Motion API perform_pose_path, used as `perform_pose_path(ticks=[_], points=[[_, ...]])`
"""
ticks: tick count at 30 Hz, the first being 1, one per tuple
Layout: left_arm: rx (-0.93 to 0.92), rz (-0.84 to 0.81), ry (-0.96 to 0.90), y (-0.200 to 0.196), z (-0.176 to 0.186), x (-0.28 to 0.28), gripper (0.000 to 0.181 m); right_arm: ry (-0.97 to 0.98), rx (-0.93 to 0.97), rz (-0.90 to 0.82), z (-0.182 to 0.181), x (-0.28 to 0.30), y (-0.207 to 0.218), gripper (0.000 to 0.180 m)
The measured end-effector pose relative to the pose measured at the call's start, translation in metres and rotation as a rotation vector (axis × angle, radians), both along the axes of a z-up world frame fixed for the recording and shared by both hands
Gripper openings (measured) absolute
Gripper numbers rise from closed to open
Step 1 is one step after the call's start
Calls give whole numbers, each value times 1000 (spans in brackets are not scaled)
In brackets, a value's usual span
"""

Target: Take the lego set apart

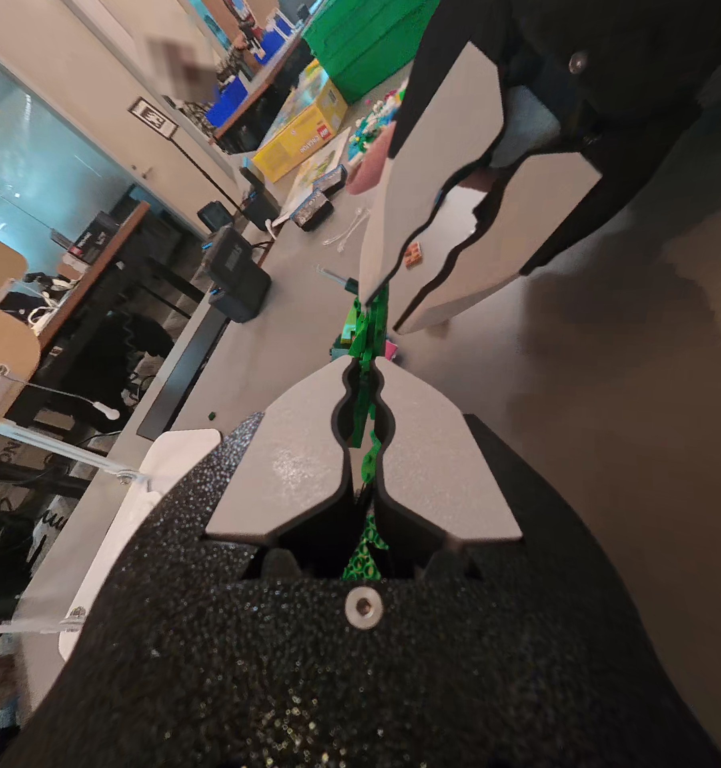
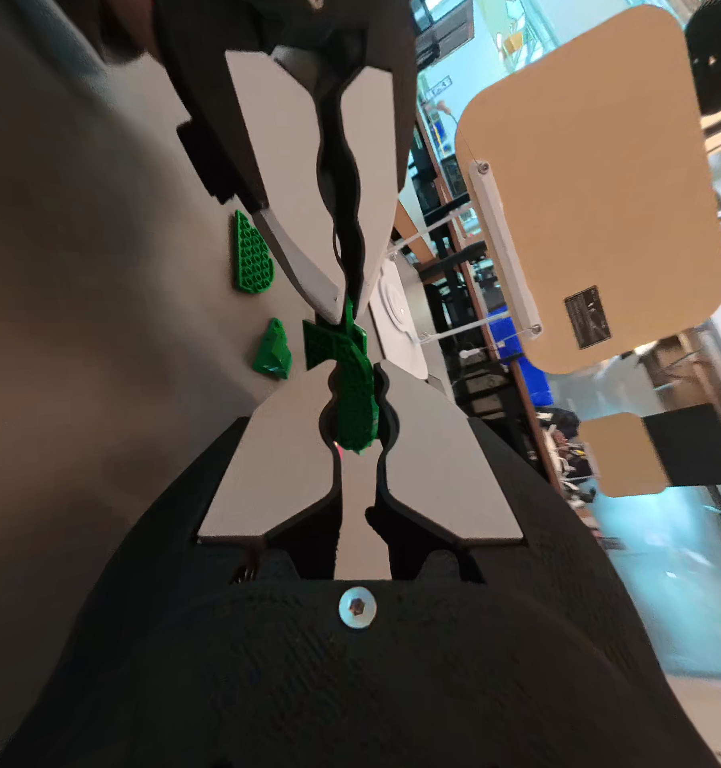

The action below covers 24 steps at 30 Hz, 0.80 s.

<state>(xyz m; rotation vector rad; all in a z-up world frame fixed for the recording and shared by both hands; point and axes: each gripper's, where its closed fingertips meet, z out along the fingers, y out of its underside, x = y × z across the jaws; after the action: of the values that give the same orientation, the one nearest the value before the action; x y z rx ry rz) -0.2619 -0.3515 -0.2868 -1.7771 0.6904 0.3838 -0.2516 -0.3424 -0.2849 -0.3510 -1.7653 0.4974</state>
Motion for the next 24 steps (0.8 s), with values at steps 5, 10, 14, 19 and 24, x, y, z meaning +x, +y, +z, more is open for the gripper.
perform_pose_path(ticks=[5, 10, 14, 19, 24], points=[[-155, 53, -98, -7, -1, 3, 4, -3, 152, -31, -3, -2, -6, 9], [-458, 115, -304, -37, -4, 4, 4, -131, 72, 83, -8, 0, -37, 6], [-646, 138, -501, -55, -3, 1, 4, -154, 55, 191, -7, 2, -62, 4], [-703, 160, -587, -59, -4, 2, 4, -161, 75, 239, -9, 4, -70, 3], [-710, 183, -597, -60, -4, 5, 4, -147, 131, 278, -11, 10, -73, 3]])
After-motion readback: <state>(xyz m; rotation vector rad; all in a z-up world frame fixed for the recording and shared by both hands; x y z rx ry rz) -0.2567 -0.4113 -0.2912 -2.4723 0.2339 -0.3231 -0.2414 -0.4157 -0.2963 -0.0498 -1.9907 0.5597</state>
